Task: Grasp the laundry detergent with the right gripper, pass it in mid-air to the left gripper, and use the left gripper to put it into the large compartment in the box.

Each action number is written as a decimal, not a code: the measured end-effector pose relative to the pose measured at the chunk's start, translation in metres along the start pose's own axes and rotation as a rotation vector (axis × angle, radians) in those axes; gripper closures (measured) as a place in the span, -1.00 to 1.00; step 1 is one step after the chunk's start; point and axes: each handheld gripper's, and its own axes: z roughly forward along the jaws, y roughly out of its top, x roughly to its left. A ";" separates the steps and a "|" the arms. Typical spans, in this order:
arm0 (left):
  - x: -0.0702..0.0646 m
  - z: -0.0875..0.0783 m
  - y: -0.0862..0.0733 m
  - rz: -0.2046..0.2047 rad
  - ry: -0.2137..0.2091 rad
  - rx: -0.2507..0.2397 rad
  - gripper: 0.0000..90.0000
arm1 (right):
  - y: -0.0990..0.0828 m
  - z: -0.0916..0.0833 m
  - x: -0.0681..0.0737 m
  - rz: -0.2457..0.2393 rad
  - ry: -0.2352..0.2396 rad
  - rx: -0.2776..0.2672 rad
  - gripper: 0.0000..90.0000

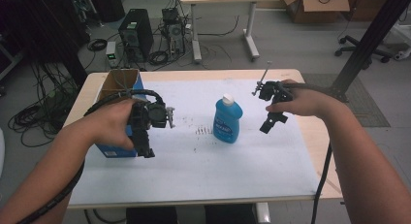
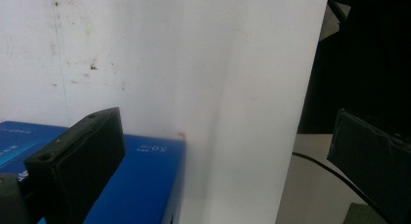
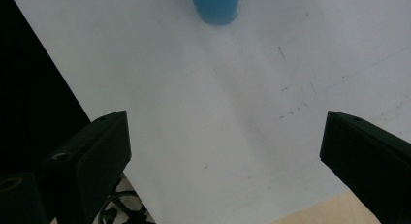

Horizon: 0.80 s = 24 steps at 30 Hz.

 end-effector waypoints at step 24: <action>-0.004 0.000 0.000 0.002 -0.001 0.010 -1.00 | -0.020 0.045 0.014 -0.041 0.015 -0.268 -0.91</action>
